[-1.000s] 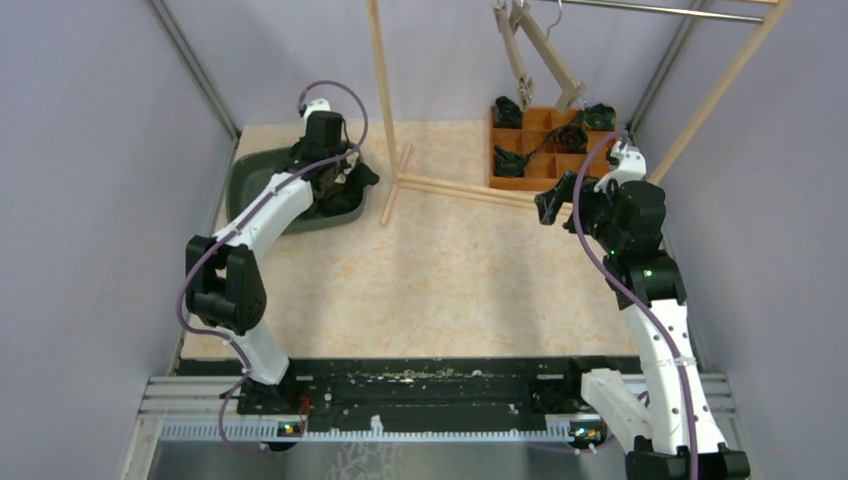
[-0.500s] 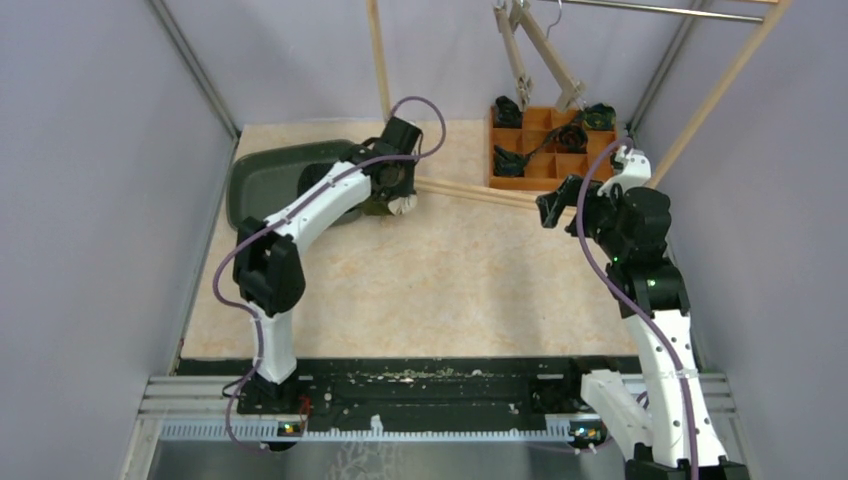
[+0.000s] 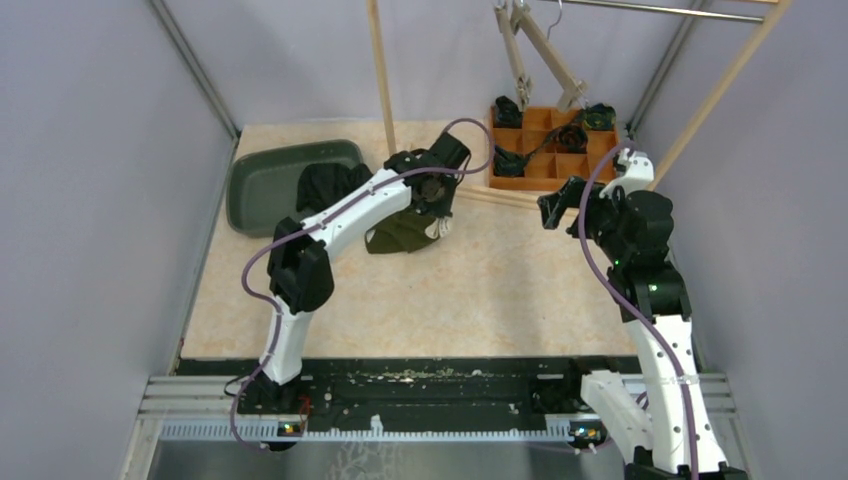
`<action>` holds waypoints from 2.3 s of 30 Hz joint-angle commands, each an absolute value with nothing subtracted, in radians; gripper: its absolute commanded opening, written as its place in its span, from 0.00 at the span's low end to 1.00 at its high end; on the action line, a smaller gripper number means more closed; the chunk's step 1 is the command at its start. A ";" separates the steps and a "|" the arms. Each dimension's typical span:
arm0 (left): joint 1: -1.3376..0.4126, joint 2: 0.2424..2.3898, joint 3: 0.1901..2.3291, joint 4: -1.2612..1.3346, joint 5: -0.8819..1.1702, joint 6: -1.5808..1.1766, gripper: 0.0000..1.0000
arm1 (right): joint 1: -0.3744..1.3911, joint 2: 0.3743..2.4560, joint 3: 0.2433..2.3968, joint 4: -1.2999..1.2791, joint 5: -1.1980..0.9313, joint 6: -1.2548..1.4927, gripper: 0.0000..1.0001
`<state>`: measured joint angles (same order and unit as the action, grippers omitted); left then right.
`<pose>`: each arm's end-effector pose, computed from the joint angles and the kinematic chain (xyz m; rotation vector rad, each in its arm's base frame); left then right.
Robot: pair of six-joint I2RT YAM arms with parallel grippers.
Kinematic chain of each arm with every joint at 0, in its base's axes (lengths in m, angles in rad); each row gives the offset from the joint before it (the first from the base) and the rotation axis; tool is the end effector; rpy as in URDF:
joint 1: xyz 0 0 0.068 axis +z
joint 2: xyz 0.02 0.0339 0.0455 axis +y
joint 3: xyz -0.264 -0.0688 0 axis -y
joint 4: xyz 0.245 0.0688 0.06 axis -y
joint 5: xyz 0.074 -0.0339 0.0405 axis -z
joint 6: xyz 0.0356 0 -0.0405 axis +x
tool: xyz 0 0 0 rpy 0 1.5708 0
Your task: Clip the underwear to the hanger
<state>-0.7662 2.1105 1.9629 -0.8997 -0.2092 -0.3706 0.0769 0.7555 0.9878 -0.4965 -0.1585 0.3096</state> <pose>0.3375 -0.3145 0.2690 0.4371 2.5512 -0.1442 0.1569 0.0177 0.3808 0.1030 1.8489 0.4158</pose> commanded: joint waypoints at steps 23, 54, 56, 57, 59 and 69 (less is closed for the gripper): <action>-0.948 2.240 2.004 -1.006 -0.229 -0.355 0.00 | 0.083 0.746 0.988 -0.452 -0.138 0.303 0.96; -0.986 1.793 1.440 -0.456 -0.213 -0.314 0.80 | 0.082 0.729 1.021 -0.491 -0.097 0.282 0.96; -0.968 1.790 1.401 -0.415 -0.190 -0.298 0.79 | 0.083 0.729 1.016 -0.487 -0.099 0.284 0.96; -0.961 1.791 1.388 -0.399 -0.190 -0.292 0.79 | 0.082 0.729 1.016 -0.488 -0.100 0.285 0.96; -0.951 1.803 1.377 -0.380 -0.226 -0.296 0.79 | 0.083 0.726 1.017 -0.491 -0.099 0.284 0.96; -0.843 1.924 1.413 -0.339 -0.245 -0.360 0.77 | 0.082 0.720 1.014 -0.496 -0.089 0.286 0.96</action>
<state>-0.8825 1.9045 1.3964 -0.4030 -0.2840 -0.3248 0.0769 0.7349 0.9798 -0.5247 -0.0994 0.2951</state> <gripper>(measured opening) 0.779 0.962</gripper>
